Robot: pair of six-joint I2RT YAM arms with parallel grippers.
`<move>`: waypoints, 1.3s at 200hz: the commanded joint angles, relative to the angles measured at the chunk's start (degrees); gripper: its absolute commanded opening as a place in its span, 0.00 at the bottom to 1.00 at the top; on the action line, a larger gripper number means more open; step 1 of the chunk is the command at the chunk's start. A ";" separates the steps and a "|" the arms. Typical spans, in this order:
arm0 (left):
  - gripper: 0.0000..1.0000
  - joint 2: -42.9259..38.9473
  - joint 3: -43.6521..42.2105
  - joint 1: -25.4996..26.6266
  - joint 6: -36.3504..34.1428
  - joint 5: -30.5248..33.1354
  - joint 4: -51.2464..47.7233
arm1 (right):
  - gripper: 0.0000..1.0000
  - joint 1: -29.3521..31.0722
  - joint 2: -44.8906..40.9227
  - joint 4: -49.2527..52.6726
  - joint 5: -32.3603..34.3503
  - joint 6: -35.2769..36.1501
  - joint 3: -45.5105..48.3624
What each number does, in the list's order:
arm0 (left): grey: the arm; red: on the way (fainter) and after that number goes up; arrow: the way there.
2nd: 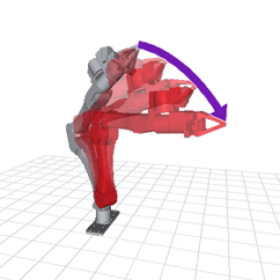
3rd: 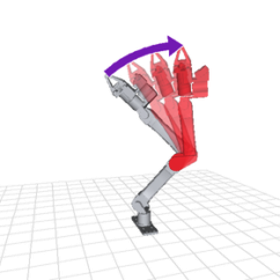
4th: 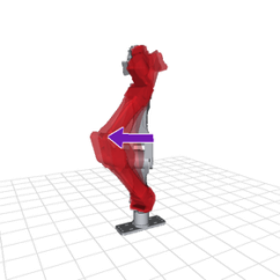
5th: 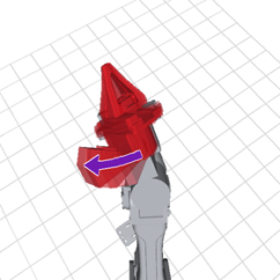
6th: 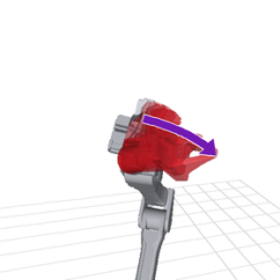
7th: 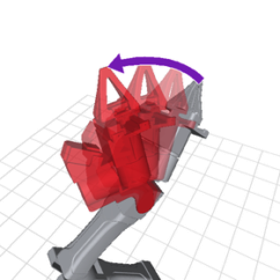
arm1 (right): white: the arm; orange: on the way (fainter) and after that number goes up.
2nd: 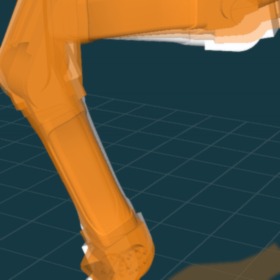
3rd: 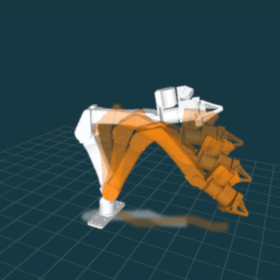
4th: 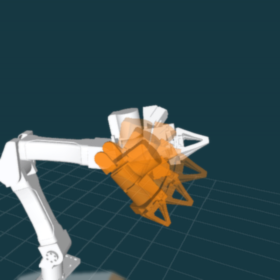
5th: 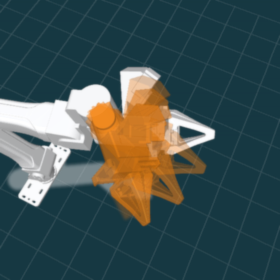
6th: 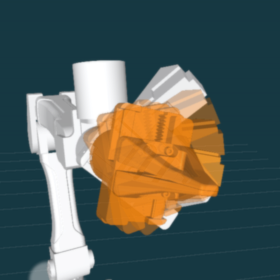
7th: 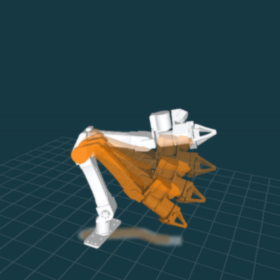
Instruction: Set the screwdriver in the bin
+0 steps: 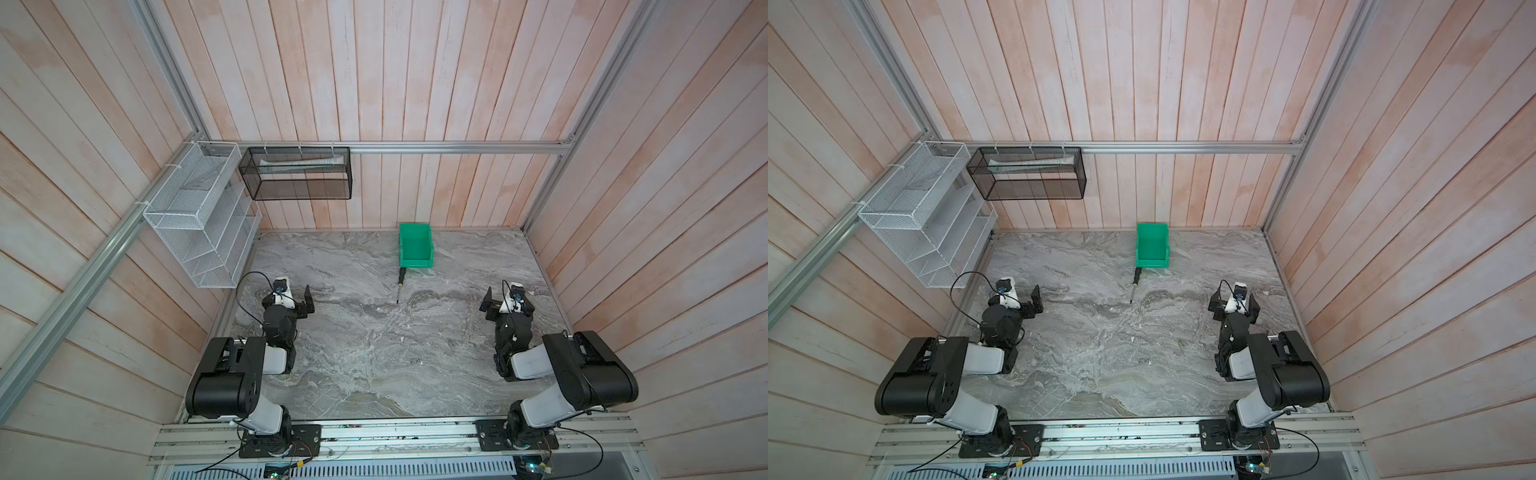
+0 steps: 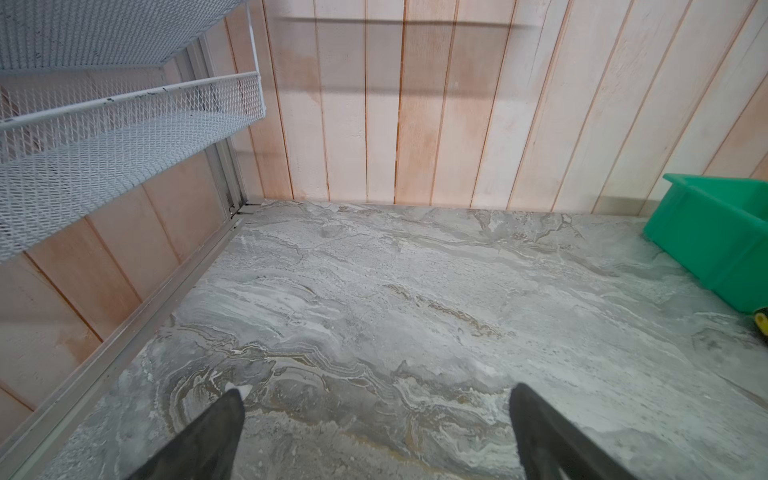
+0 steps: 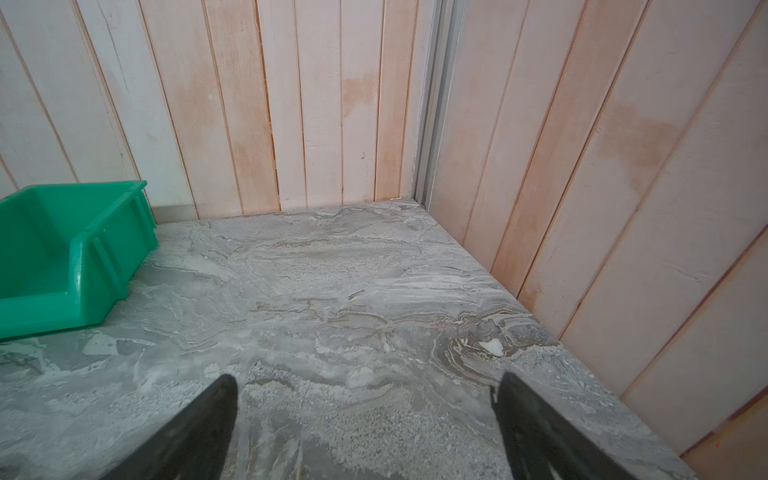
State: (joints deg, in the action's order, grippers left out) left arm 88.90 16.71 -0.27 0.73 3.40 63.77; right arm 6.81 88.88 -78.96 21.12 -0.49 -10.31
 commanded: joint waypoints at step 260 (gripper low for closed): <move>1.00 -0.54 0.04 -0.17 0.63 -0.43 -0.40 | 0.98 4.45 -15.88 14.21 8.94 1.57 -2.76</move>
State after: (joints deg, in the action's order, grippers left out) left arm 88.90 16.71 -0.27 0.73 3.40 63.77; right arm 9.69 80.93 -73.23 26.92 -0.32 -10.55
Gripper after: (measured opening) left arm 0.999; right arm 0.980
